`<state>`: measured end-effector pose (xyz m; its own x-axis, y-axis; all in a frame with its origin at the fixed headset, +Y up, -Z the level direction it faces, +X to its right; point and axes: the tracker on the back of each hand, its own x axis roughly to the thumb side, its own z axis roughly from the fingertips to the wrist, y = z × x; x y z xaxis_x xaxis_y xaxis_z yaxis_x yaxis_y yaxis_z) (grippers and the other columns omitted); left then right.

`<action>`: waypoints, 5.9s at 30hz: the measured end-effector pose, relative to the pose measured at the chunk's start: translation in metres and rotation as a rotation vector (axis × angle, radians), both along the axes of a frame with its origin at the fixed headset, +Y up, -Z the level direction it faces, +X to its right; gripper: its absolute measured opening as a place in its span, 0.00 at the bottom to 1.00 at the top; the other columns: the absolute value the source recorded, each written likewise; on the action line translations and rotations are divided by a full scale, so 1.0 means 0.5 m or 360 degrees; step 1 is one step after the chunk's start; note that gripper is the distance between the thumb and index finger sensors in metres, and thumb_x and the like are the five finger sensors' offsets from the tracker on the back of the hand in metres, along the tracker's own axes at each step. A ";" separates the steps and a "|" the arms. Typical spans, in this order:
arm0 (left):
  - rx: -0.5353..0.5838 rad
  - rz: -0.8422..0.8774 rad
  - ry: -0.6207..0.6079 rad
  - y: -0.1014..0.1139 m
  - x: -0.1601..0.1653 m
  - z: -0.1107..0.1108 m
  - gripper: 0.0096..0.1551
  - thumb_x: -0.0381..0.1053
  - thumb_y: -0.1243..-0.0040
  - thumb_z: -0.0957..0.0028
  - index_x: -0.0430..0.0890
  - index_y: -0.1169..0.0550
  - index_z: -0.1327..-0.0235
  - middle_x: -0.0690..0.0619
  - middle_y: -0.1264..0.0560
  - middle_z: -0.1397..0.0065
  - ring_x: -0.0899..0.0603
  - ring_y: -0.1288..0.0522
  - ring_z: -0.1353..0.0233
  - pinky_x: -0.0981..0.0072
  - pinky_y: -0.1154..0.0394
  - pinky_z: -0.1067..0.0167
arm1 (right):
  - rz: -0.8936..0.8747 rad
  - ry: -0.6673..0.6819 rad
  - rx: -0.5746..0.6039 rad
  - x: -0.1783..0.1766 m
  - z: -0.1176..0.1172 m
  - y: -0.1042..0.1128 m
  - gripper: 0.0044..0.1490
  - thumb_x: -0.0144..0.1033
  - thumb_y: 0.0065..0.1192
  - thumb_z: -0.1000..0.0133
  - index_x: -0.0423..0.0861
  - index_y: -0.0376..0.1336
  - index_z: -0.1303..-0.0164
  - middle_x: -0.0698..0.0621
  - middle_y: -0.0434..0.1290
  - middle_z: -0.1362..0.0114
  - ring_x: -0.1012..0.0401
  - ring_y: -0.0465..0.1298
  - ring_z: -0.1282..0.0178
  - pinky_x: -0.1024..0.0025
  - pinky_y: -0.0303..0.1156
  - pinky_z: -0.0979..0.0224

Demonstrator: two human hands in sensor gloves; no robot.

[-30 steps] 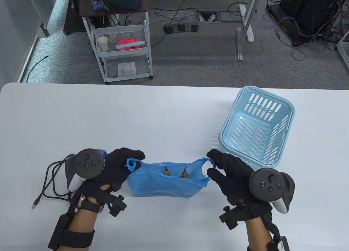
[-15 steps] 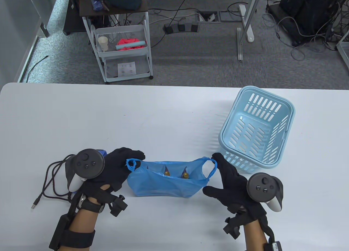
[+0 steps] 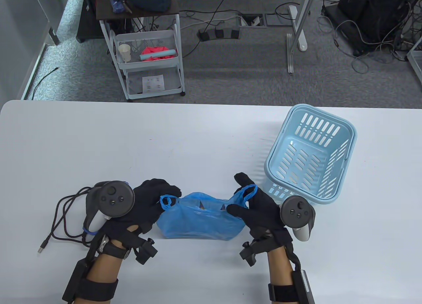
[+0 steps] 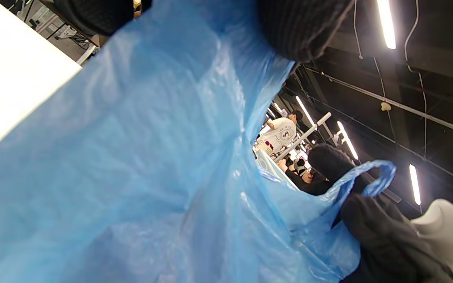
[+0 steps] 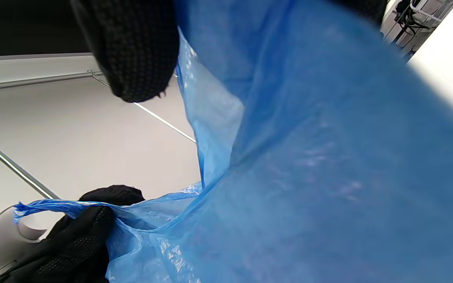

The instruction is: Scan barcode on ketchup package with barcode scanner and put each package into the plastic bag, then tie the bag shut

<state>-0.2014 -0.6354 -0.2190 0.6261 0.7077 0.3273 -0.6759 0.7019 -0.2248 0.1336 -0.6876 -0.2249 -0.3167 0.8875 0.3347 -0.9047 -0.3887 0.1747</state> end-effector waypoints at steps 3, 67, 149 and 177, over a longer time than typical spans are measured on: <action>0.0023 -0.0070 -0.0027 0.005 0.017 0.004 0.22 0.55 0.40 0.47 0.54 0.18 0.40 0.54 0.27 0.31 0.36 0.26 0.28 0.38 0.31 0.30 | 0.0006 -0.0017 0.0025 -0.007 0.003 0.007 0.31 0.37 0.69 0.45 0.47 0.65 0.30 0.48 0.73 0.46 0.47 0.71 0.38 0.40 0.63 0.28; 0.0446 -0.0658 -0.0135 0.095 0.170 0.055 0.30 0.53 0.36 0.48 0.63 0.26 0.30 0.53 0.34 0.20 0.36 0.30 0.21 0.37 0.32 0.27 | 0.0750 0.0167 0.0268 -0.121 0.049 0.069 0.38 0.51 0.41 0.37 0.43 0.57 0.20 0.43 0.74 0.42 0.43 0.70 0.37 0.38 0.62 0.27; -0.0177 -0.0149 -0.0214 -0.031 0.147 -0.025 0.28 0.57 0.31 0.53 0.40 0.18 0.48 0.46 0.35 0.20 0.30 0.31 0.22 0.35 0.33 0.28 | 0.0459 0.0069 0.0317 -0.111 0.039 0.051 0.22 0.29 0.56 0.38 0.54 0.68 0.34 0.40 0.68 0.29 0.41 0.66 0.30 0.38 0.60 0.25; 0.0200 -0.0703 0.0057 -0.028 0.189 -0.026 0.26 0.61 0.43 0.48 0.45 0.16 0.50 0.49 0.31 0.23 0.33 0.27 0.26 0.39 0.30 0.30 | 0.0252 0.0177 0.0245 -0.083 0.030 0.052 0.21 0.28 0.66 0.43 0.50 0.68 0.39 0.45 0.74 0.33 0.43 0.70 0.31 0.40 0.63 0.26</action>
